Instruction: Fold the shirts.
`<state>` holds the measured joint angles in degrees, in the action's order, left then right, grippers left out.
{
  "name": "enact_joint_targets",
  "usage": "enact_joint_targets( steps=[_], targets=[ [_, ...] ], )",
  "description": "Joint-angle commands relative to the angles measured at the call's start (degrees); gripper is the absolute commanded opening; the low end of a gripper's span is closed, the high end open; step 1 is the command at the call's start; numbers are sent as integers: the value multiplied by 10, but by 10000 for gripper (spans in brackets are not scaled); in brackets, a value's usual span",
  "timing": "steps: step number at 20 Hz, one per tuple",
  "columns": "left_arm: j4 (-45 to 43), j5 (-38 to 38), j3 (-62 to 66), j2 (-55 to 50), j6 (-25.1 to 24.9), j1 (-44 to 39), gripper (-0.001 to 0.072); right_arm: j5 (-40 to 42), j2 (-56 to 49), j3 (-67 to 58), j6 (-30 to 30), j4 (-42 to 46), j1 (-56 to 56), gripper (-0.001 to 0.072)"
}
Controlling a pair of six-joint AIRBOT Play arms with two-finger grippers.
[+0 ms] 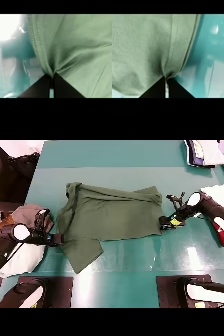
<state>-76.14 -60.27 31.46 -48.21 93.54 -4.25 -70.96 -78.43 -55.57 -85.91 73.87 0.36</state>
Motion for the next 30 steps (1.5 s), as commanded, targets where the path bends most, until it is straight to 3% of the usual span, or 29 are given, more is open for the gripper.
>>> enact_joint_targets(
  steps=[1, 6, 11, 17, 23, 26, 30],
  targets=[
    [-1, -33, 47, 5, -26, 1, 29, -11, 49, -2, 2, -2, -10, 16],
    [7, -128, 285, 5, -55, 0, 29, -57, 214, -80, 5, -4, -57, 15],
    [33, -155, 579, 5, -66, 0, 29, -20, 355, -236, 4, -9, -107, 15],
    [55, -150, 859, 5, -65, 1, 29, 42, 446, -392, 5, -4, -162, 15],
    [146, -89, 967, 6, -66, 1, 28, 42, 453, -498, 5, -2, -212, 15],
    [194, -89, 967, 6, -66, 1, 29, -51, 404, -563, 4, 0, -212, 15],
    [169, -138, 929, 5, -72, 1, 28, -231, 286, -654, -45, 49, -212, 14]
  ],
)
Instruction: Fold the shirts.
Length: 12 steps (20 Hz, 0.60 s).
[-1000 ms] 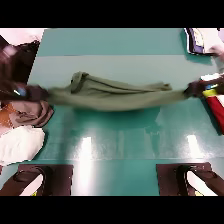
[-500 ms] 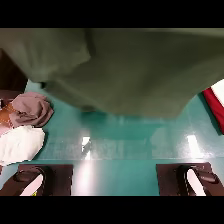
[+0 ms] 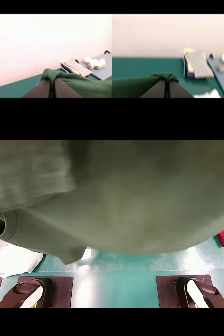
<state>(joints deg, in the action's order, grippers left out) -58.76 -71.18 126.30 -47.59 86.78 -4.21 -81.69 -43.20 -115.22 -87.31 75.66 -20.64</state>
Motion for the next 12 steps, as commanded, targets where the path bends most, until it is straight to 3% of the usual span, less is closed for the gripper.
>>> enact_joint_targets(
  steps=[1, 4, 7, 9, 12],
  targets=[
    [-24, -51, -56, -1, -4, 0, 28, -155, -96, -68, -42, 41, -2, 14],
    [-72, -103, -214, -9, -5, 0, 28, -208, -182, -27, -67, 34, -2, 14],
    [-86, -71, -378, -46, -35, 0, 28, -232, -270, 54, -67, 34, 7, 14],
    [-84, -14, -447, -91, -56, 0, 28, -194, -324, 92, -59, 35, 21, 14],
    [-84, 60, -481, -179, -83, 0, 28, -68, -383, 139, -42, 36, 61, 14]
  ],
)
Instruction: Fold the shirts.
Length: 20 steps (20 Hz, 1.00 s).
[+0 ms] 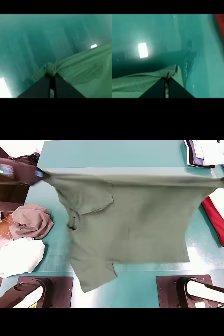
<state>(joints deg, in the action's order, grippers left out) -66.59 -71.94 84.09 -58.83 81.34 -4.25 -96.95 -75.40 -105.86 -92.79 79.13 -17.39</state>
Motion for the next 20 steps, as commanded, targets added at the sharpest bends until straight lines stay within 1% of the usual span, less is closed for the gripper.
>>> enact_joint_targets(
  steps=[1, 3, 7, 9, 10, 11, 14, 15, 17, 20],
  targets=[
    [-6, 93, -59, -96, -43, 1, 29, 127, -78, 60, 14, 2, 43, 14],
    [-6, 155, -59, -144, -72, 1, 29, 200, -106, 84, 14, 6, 70, 14],
    [-6, 278, -59, -198, -75, 1, 29, 299, -152, 112, 14, 7, 101, 14],
    [-7, 307, -59, -209, -78, 1, 29, 318, -168, 115, 20, 9, 104, 14],
    [-7, 300, -59, -213, -82, 1, 29, 313, -174, 115, 20, 17, 106, 14],
    [-9, 278, -59, -216, -83, 1, 29, 301, -177, 115, 23, 23, 106, 14],
    [-30, 165, -78, -223, -84, 1, 29, 254, -176, 127, 40, 61, 113, 13],
    [-38, 145, -95, -223, -88, 0, 28, 252, -171, 142, 40, 75, 117, 14],
    [-40, 128, -138, -223, -100, 0, 28, 265, -162, 186, 44, 93, 120, 14],
    [-41, 145, -181, -223, -97, 1, 29, 299, -162, 228, 43, 88, 117, 15]
  ],
)
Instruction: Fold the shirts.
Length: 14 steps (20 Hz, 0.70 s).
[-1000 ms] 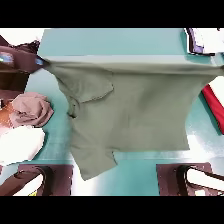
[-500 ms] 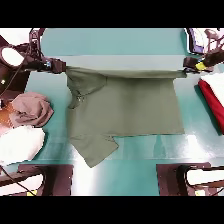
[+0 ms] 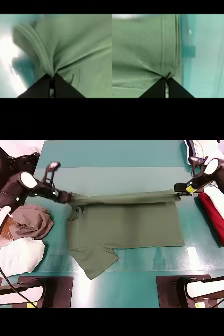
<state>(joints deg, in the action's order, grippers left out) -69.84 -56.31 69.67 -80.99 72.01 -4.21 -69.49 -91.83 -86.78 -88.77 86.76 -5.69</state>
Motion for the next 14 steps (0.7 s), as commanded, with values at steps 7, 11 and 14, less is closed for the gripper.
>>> enact_joint_targets(
  steps=[7, 11, 14],
  targets=[
    [-16, -64, -28, 0, 60, 1, 603, -10, 9, 50, 3, 13, -1, 464],
    [-38, -148, -31, 50, 78, 1, 602, -81, 55, 51, 5, 13, -10, 457],
    [-48, -156, -134, 142, 137, 1, 602, -82, 123, 95, 11, 13, -10, 457]
  ],
)
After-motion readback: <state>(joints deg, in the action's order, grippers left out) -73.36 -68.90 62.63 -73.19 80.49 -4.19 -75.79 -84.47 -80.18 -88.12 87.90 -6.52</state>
